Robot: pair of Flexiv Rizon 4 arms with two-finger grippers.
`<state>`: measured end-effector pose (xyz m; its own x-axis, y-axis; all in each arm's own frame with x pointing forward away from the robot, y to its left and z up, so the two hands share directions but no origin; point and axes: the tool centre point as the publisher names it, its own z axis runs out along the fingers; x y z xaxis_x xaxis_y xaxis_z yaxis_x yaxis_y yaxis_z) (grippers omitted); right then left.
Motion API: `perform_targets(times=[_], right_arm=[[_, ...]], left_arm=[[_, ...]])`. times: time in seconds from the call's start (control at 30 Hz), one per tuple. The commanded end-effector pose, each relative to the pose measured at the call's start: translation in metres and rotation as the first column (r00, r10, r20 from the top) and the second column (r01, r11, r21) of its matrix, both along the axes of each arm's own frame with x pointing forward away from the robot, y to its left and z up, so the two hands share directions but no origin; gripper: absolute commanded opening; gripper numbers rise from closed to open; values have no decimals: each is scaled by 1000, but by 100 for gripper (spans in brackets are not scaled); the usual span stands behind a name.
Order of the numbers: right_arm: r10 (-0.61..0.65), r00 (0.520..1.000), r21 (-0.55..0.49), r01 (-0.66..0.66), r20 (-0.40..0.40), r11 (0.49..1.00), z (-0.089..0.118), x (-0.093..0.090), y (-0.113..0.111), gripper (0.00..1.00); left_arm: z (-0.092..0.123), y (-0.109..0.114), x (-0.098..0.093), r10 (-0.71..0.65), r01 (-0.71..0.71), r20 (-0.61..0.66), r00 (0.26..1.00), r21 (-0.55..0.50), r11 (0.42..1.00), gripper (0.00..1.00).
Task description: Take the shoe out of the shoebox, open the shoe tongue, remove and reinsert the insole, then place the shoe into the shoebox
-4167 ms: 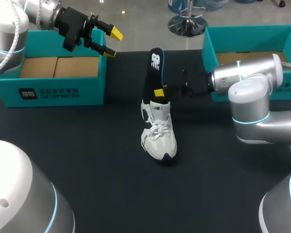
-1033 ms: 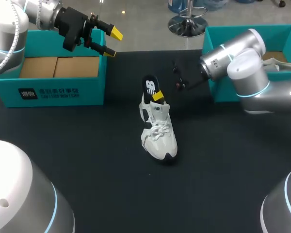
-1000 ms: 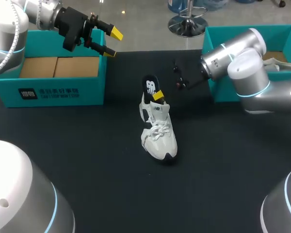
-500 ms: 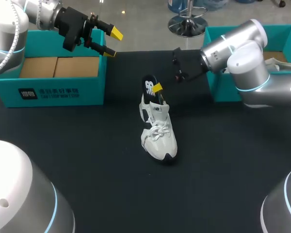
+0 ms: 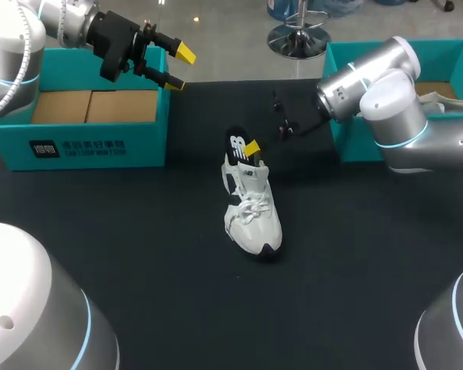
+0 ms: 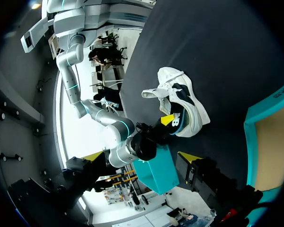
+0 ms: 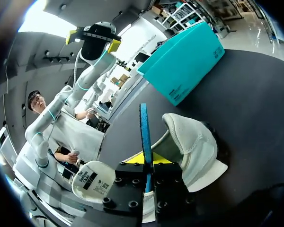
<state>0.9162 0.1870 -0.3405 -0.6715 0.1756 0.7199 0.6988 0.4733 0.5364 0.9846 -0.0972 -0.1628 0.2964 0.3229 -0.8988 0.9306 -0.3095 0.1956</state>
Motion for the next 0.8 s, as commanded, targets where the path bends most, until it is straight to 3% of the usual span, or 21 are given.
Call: perform_targets(times=[0.03, 0.43, 0.5, 0.6, 0.67, 0.8], right_arm=[[7, 1000, -7, -7, -16, 1000, -2, -4, 2, 0], [18, 997, -36, -20, -74, 999, -9, -24, -3, 2], [19, 997, -39, -22, -76, 999, -9, -24, -4, 7], [21, 998, -44, -24, -66, 999, -5, -22, -4, 29], [16, 999, -46, -18, -49, 999, -2, -18, -5, 37], [22, 999, -48, -23, -31, 999, 4, -11, -4, 38]], left_arm=[[0, 0, 0, -2, 2, 0, 1000, 2, 1000, 100], [0, 0, 0, -2, 2, 0, 1000, 2, 1000, 100], [0, 0, 0, -2, 2, 0, 1000, 2, 1000, 100], [0, 0, 0, -2, 2, 0, 1000, 2, 1000, 100], [0, 0, 0, -2, 2, 0, 1000, 2, 1000, 100], [0, 0, 0, -2, 2, 0, 1000, 2, 1000, 100]])
